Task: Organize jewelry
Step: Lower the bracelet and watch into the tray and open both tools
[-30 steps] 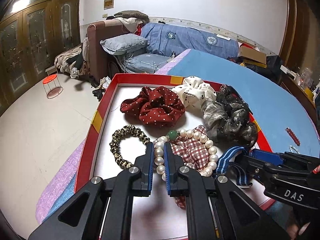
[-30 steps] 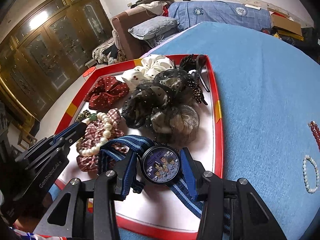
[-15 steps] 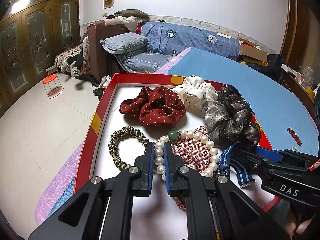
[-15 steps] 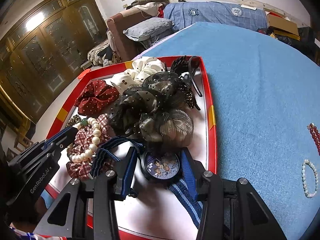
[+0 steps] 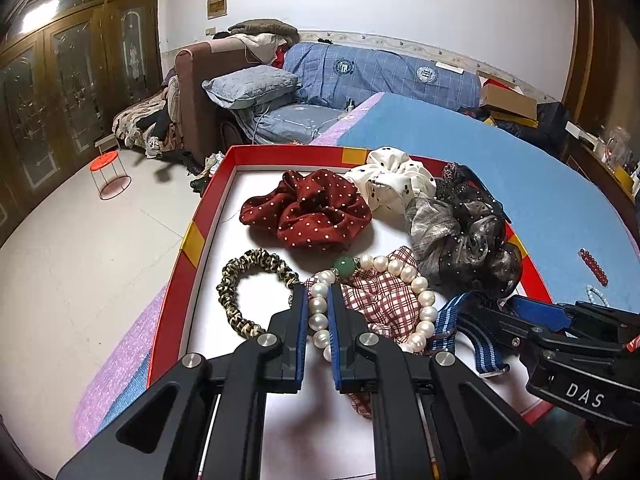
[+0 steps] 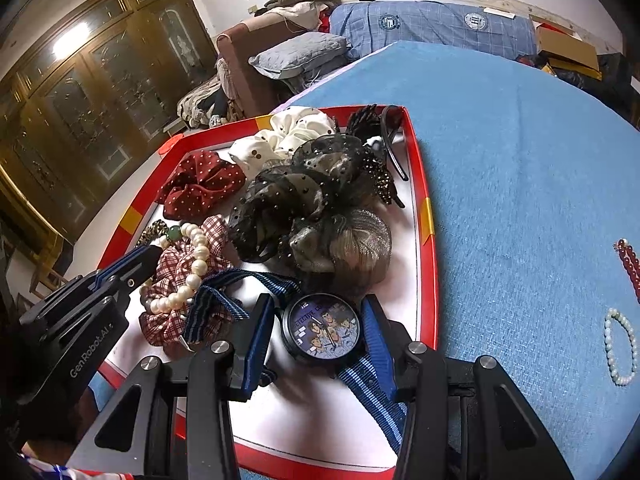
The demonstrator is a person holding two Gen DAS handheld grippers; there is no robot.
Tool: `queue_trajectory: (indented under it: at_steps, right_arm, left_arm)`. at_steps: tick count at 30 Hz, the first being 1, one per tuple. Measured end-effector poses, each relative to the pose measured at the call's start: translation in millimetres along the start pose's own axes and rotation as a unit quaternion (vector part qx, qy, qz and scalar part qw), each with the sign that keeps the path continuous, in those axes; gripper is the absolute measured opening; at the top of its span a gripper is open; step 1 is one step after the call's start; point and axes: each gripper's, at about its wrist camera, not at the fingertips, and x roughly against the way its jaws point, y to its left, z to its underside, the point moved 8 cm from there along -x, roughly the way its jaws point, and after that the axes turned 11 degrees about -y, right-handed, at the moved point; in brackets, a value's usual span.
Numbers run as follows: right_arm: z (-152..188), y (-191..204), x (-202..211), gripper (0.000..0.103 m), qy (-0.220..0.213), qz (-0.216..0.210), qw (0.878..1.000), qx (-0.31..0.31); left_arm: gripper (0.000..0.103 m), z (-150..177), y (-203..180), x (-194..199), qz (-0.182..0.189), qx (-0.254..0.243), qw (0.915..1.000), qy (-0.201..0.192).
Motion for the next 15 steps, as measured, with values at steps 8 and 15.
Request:
queue_trajectory:
  at_steps: [8, 15]
  right_arm:
    - [2.1, 4.0, 1.0, 0.051, 0.002, -0.003, 1.000, -0.002]
    - [5.1, 4.4, 4.7, 0.051, 0.004, -0.008, 1.000, -0.002]
  left_arm:
    - [0.010, 4.6, 7.5, 1.4, -0.002, 0.002, 1.0000, 0.007]
    - [0.018, 7.5, 15.1, 2.2, -0.006, -0.001, 0.9999, 0.010]
